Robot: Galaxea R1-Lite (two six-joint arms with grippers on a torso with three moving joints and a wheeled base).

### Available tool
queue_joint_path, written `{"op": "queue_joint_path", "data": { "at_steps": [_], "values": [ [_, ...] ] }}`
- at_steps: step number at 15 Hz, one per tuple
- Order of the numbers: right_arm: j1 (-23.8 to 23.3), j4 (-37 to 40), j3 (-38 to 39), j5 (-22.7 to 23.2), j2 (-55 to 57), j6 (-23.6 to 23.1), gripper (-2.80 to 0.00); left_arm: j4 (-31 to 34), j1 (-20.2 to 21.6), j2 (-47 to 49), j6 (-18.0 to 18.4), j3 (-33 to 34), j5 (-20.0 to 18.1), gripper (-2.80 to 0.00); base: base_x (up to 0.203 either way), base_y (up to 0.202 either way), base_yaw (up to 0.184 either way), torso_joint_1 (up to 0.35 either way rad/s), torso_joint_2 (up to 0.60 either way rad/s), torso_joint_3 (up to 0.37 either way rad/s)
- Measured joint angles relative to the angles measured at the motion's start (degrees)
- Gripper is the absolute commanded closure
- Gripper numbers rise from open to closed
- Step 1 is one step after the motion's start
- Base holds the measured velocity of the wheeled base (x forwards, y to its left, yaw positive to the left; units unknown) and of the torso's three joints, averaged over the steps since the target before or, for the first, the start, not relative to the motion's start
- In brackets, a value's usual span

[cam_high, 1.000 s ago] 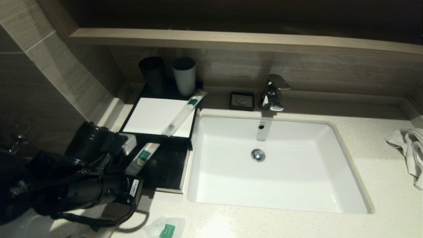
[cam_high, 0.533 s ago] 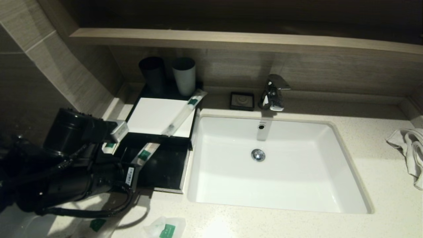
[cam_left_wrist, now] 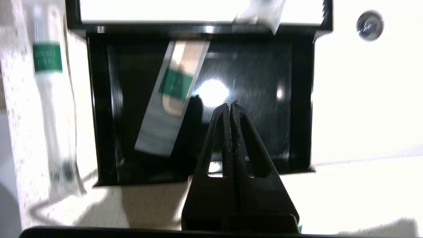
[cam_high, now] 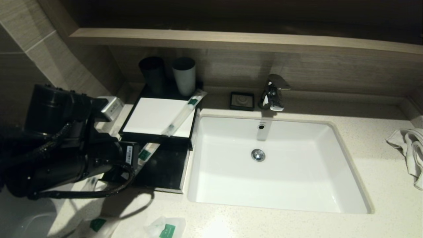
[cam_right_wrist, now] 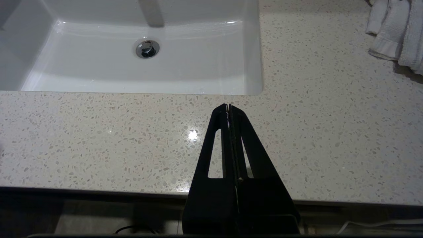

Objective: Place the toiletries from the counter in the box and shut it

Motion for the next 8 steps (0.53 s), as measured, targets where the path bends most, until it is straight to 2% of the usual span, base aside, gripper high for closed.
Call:
{"op": "queue_joint_path", "data": {
  "at_steps": [4,8],
  "values": [
    [0.0,0.0,0.0,-0.01,0.0,0.01,0.0,-3.34,-0.02,2.99,1.74,-4.14,-1.46,0.0,0.0,0.0,0.0,0.0,0.0,0.0],
    [0.0,0.0,0.0,-0.01,0.0,0.0,0.0,-5.55,0.13,8.21,5.75,-8.2,-2.22,0.0,0.0,0.0,0.0,0.0,0.0,0.0]
  ]
}}
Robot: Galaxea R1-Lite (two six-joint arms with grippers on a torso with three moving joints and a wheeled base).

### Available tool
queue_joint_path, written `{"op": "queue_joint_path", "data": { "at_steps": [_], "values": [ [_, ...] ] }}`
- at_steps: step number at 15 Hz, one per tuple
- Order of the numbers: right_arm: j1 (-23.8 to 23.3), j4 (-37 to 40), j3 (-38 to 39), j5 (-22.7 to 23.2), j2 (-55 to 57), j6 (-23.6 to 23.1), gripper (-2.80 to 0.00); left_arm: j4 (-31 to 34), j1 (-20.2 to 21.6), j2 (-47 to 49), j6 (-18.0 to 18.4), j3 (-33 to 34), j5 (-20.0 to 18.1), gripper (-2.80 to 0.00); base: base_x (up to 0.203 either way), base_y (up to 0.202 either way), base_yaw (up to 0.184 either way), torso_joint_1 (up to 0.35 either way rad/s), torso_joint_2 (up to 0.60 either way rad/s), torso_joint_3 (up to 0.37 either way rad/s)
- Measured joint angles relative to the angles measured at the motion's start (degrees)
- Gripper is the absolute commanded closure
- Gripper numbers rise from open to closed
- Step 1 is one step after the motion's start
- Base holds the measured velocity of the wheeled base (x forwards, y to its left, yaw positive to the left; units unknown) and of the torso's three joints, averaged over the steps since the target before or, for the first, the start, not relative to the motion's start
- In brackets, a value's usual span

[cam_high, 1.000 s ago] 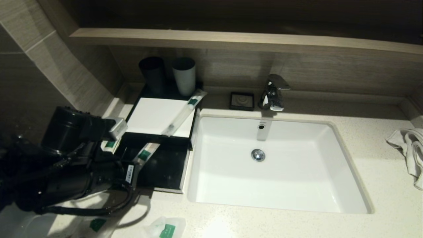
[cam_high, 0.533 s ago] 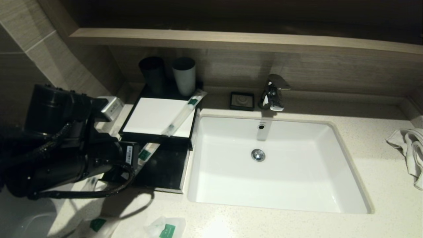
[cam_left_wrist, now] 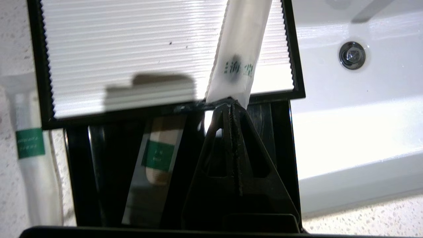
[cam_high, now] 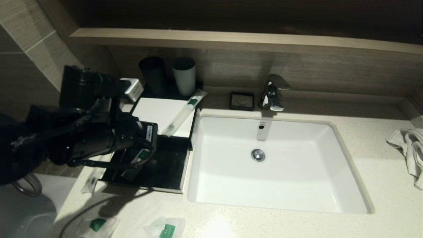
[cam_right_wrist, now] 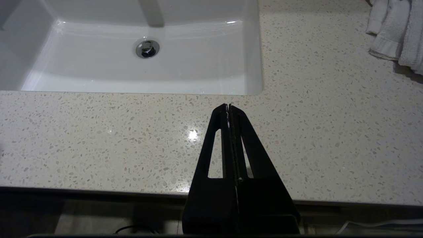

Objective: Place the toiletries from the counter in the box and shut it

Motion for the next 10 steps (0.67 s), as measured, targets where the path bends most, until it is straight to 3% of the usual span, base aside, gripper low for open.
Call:
{"op": "queue_joint_path", "data": {
  "at_steps": [7,8,10],
  "values": [
    [0.0,0.0,0.0,0.0,0.0,-0.02,0.0,-2.19,0.88,6.06,2.22,-5.83,-3.42,0.0,0.0,0.0,0.0,0.0,0.0,0.0],
    [0.0,0.0,0.0,-0.02,0.0,0.0,0.0,-2.21,0.88,6.63,2.27,-6.63,-3.4,-2.8,0.0,0.0,0.0,0.0,0.0,0.0],
    [0.0,0.0,0.0,0.02,0.0,-0.01,0.0,-2.27,0.88,7.69,2.33,-7.83,-3.42,-2.8,0.0,0.0,0.0,0.0,0.0,0.0]
  ]
}}
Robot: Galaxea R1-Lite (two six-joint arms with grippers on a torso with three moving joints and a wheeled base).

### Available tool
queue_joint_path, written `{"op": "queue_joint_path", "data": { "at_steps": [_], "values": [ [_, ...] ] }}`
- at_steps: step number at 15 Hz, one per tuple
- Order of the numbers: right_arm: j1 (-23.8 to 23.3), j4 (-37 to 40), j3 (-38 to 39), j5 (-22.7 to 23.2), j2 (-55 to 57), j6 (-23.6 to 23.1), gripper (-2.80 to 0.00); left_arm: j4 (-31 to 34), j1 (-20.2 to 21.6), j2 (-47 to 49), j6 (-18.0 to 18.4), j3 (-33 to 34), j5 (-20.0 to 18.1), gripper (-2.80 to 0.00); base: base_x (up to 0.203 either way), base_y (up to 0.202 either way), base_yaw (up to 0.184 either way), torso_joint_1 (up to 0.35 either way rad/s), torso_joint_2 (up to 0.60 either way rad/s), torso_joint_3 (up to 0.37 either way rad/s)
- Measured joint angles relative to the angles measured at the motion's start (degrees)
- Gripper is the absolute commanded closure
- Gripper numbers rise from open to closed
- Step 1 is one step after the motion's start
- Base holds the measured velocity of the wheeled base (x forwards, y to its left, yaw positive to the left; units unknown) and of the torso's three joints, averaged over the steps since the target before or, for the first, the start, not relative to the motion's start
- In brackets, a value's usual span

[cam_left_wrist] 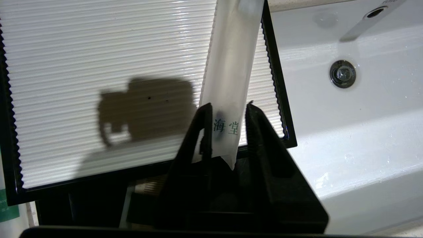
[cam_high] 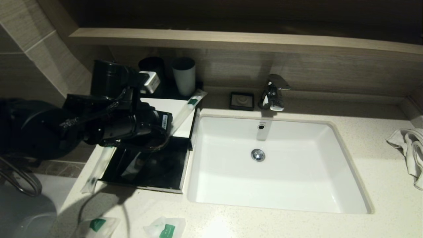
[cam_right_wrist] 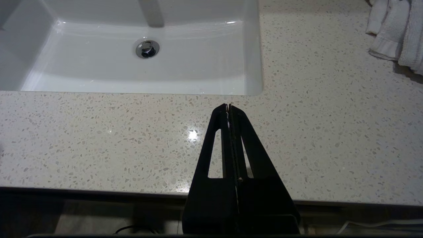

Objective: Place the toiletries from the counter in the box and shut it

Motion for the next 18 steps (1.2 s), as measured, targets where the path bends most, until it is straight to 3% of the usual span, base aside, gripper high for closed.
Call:
{"op": "queue_joint_path", "data": {
  "at_steps": [5,10,18],
  "values": [
    [0.0,0.0,0.0,-0.03,0.0,-0.01,0.0,-0.39,0.04,1.94,0.12,-0.93,0.05,-2.8,0.0,0.0,0.0,0.0,0.0,0.0],
    [0.0,0.0,0.0,-0.02,0.0,0.01,0.0,-0.38,0.32,2.79,6.11,-1.19,0.11,-2.8,0.0,0.0,0.0,0.0,0.0,0.0],
    [0.0,0.0,0.0,0.0,0.0,0.01,0.0,-0.38,0.48,3.29,7.66,-1.21,0.24,-2.8,0.0,0.0,0.0,0.0,0.0,0.0]
  ]
}}
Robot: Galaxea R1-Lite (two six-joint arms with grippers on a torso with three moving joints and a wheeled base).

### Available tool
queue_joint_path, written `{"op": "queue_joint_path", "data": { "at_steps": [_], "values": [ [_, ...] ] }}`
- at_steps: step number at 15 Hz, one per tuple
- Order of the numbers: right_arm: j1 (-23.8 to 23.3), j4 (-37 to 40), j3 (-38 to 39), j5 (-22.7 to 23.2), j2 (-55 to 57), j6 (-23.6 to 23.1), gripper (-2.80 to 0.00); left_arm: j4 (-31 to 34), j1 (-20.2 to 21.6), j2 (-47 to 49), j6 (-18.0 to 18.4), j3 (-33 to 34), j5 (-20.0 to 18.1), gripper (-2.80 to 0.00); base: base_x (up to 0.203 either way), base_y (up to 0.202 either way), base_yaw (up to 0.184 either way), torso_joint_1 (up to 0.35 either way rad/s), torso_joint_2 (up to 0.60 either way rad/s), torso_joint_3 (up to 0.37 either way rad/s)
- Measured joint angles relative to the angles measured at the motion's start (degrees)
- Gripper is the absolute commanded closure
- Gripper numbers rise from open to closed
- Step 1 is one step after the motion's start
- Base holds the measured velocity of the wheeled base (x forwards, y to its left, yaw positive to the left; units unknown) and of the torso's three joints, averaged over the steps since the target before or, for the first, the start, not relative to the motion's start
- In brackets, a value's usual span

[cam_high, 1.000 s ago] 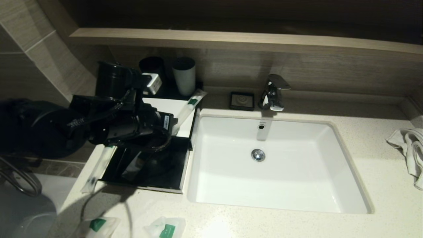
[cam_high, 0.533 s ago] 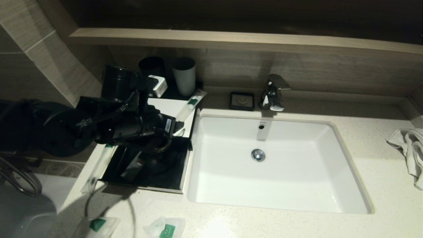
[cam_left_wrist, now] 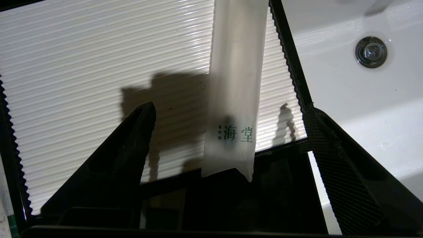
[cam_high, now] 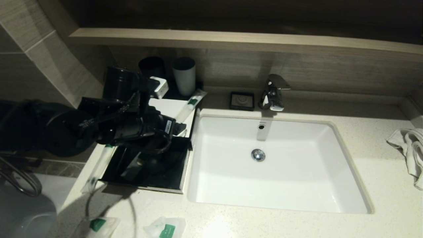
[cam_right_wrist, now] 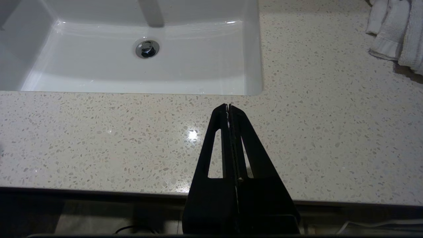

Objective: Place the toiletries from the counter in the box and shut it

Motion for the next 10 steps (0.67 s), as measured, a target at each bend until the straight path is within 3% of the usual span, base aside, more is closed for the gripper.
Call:
{"op": "queue_joint_path", "data": {
  "at_steps": [10],
  "values": [
    [0.0,0.0,0.0,0.02,0.0,0.0,0.0,-1.4,-0.05,1.32,-0.35,-0.01,0.0,-2.8,0.0,0.0,0.0,0.0,0.0,0.0]
  ]
}}
